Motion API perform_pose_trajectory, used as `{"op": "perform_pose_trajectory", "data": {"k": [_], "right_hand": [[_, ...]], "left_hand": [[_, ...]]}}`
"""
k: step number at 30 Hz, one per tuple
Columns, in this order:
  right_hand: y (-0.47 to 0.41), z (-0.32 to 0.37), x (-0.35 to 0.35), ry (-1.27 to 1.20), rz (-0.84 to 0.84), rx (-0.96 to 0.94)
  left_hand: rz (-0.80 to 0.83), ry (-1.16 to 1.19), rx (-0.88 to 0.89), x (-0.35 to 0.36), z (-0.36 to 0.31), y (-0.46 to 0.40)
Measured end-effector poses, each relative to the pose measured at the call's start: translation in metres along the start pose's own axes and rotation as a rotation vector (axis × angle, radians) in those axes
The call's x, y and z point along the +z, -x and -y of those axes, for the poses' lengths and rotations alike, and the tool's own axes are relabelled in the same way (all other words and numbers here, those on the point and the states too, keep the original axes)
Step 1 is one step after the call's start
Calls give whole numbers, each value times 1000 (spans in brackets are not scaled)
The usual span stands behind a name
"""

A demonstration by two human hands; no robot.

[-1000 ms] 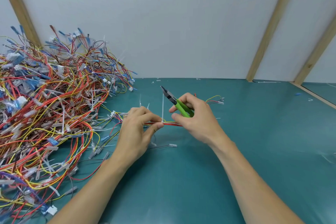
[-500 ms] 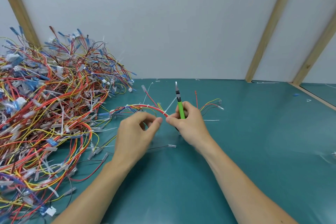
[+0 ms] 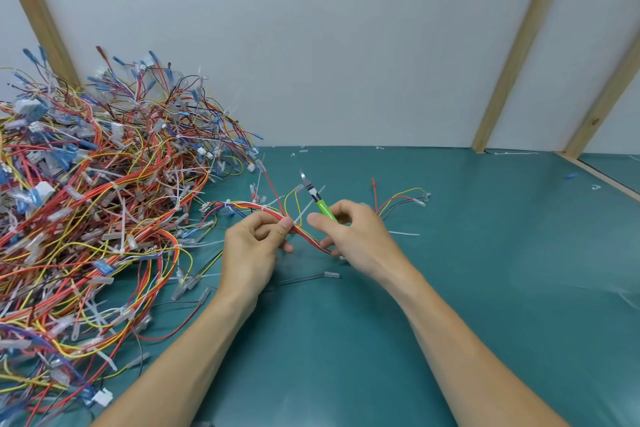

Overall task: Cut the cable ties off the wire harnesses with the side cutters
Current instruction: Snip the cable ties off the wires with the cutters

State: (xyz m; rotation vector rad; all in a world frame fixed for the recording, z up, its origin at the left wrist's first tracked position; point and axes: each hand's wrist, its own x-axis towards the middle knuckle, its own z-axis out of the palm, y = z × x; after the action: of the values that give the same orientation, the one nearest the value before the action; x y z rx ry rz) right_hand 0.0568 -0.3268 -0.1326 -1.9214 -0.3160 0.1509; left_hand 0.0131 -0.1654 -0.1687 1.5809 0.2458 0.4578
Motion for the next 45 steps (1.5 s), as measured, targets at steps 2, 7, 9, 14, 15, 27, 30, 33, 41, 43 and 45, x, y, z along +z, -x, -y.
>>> {"op": "perform_pose_trajectory", "data": {"k": [2, 7, 9, 14, 15, 27, 30, 33, 41, 43, 45], "right_hand": [[-3, 0, -8, -7, 3, 22], [-9, -4, -22, -56, 86, 68], [-11, -6, -25, -46, 162, 60], [-12, -7, -25, 78, 221, 7], [-11, -6, -24, 114, 219, -2], [-6, -11, -18, 393, 5, -117], [5, -26, -21, 456, -3, -116], [8, -29, -25, 458, -53, -134], [8, -34, -38, 493, -29, -76], [7, -32, -37, 449, -19, -80], [6, -30, -37, 429, -22, -93]], "left_hand": [[25, 2, -7, 0, 0, 0], [82, 57, -25, 3, -4, 0], [77, 73, -45, 5, -6, 1], [52, 80, -80, 2, -9, 2], [52, 86, -83, 2, -8, 2], [34, 107, -53, 6, 3, -1], [21, 97, -52, 5, 5, -2], [8, 84, -49, 5, 6, -3], [5, 115, -36, 6, 6, -1], [16, 119, -26, 6, 6, 0], [24, 122, -22, 6, 5, 0]]}}
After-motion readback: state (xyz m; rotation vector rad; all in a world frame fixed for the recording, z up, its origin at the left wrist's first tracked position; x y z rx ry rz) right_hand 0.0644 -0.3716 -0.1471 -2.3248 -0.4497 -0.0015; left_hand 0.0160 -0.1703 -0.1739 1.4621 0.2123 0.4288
